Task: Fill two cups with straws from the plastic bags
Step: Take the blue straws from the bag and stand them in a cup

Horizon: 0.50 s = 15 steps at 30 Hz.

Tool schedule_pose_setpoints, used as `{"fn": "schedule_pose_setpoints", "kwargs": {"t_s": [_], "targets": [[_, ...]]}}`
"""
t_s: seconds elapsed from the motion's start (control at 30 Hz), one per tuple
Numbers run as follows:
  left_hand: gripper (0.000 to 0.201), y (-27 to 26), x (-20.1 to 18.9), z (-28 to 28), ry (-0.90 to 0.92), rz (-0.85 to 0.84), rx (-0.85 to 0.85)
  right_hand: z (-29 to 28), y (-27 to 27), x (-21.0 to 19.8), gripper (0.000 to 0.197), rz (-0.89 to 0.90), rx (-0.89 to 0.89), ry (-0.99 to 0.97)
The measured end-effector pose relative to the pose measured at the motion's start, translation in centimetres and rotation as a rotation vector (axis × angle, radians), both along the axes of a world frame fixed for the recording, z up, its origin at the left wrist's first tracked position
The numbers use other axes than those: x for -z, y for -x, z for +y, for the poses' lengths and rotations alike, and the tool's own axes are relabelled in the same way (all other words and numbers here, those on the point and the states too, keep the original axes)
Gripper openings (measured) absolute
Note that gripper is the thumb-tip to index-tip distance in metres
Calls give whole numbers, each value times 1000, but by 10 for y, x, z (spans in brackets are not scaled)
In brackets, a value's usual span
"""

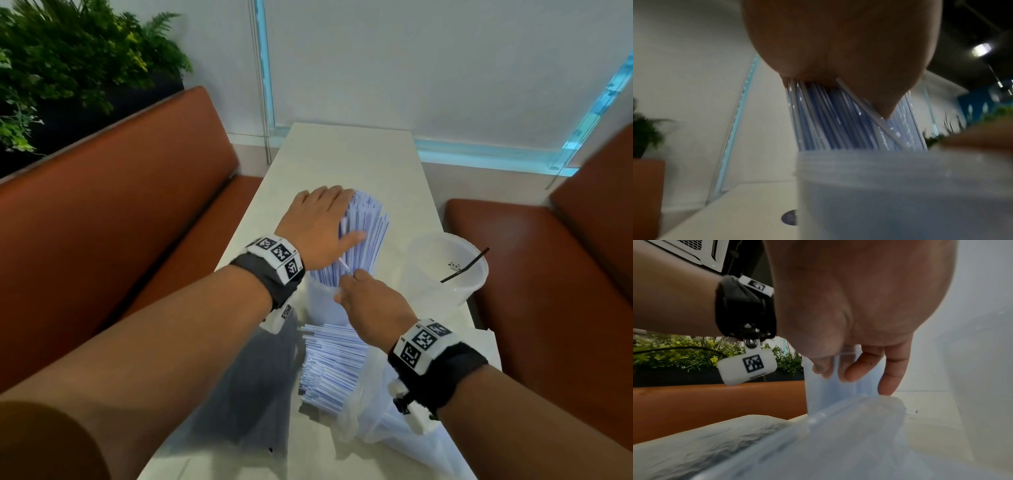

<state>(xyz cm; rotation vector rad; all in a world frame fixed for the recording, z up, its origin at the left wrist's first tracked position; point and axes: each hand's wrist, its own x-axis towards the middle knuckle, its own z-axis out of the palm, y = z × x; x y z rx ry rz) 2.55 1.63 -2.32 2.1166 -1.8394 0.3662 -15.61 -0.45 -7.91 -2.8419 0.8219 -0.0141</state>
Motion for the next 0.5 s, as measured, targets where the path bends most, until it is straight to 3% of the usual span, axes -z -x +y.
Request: {"fn": "schedule_pose_setpoints", "kwargs": {"t_s": [0.1,0.2,0.3,0.4,0.47,0.5], "targets": [[79,-2,-2,0,-47,-19,6,0,-1,-1,15,28,-4,4],[87,-3,-18,7,-30,192,9,-1,2,-2,14,5,-10,-7],[93,-1,-30,28,5,339,-11,5,15,-3,19,-254,-45,-16],[72,1,-35,52,170,444,8,18,32,-3,9,-535,-9,119],[47,8,-34,69,343,477,20,20,40,5,16,-448,175,103],[33,14,-32,77,429,481,40,18,44,10,25,-309,296,42]]}}
